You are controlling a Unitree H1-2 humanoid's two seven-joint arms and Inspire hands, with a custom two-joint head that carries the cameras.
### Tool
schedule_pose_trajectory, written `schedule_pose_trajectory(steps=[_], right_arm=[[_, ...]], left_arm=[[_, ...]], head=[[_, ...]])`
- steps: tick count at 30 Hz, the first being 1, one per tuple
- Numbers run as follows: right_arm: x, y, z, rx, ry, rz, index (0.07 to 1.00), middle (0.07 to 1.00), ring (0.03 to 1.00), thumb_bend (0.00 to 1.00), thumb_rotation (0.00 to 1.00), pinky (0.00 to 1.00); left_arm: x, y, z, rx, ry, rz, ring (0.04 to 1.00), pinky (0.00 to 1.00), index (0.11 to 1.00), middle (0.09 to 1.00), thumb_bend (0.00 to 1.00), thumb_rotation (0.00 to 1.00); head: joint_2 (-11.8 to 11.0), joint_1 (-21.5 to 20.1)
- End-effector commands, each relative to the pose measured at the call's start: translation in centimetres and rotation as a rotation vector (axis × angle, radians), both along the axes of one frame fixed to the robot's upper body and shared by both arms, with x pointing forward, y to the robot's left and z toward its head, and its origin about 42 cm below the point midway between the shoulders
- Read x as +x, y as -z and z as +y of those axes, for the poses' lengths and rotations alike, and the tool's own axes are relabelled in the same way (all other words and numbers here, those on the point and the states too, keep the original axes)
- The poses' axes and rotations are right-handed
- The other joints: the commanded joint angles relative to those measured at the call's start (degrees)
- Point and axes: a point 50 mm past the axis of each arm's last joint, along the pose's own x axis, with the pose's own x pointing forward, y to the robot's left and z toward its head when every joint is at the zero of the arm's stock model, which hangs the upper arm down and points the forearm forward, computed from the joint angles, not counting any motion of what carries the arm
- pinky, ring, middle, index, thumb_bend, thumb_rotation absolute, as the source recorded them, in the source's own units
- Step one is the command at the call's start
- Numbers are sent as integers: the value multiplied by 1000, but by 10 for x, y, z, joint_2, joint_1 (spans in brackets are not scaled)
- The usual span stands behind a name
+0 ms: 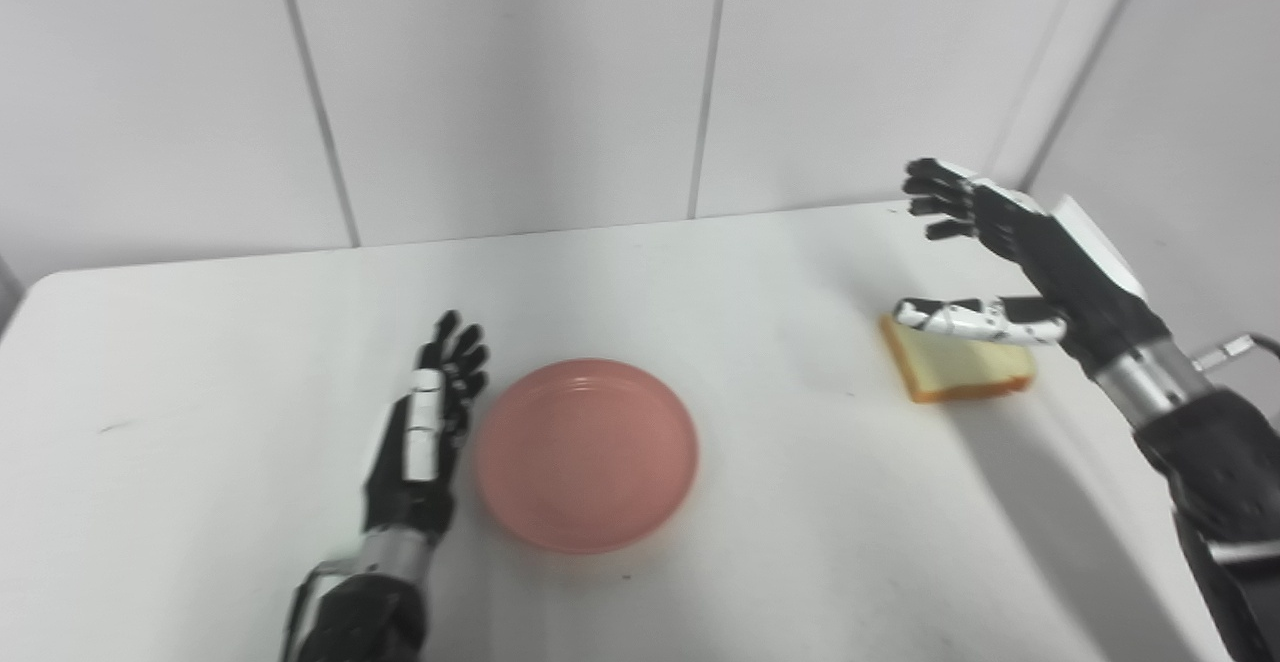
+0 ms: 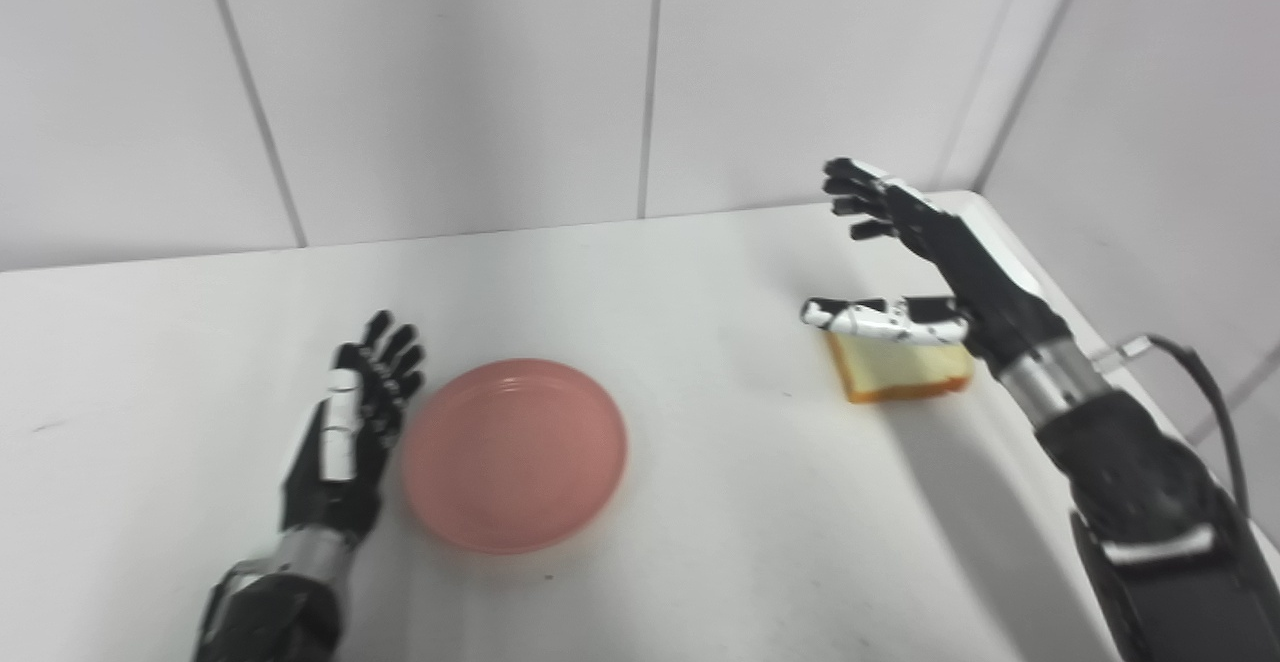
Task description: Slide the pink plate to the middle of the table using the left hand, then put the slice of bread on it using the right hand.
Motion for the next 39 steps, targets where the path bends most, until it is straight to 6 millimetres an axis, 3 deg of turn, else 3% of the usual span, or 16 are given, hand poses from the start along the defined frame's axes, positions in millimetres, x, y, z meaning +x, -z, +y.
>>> schedule_pose_trajectory(steps=[1,6,12,24,39], right_arm=[[4,-26,-16,-115,56,-3,866,862,871,828,340,789],[11,-35,-39,-229,132,65,852,863,901,913,282,839],[19,-41,-57,-342,123,111,851,869,894,942,254,857],[39,-45,-65,-404,93,191,885,909,924,951,244,897],[68,-37,-59,-467,45,250,900,947,958,955,282,905]], left_arm=[[6,-13,6,-14,0,-48,958,983,968,962,639,1000],[8,-10,10,-17,5,-49,955,995,968,959,655,1000],[10,-8,11,-11,13,-56,950,992,967,956,659,1000],[10,-8,10,-15,8,-52,958,995,965,958,668,1000],[8,-9,6,-6,10,-56,953,977,960,956,650,1000]], head=[[-2,-8],[-9,-21],[-15,-21],[-21,-22],[-22,-16]])
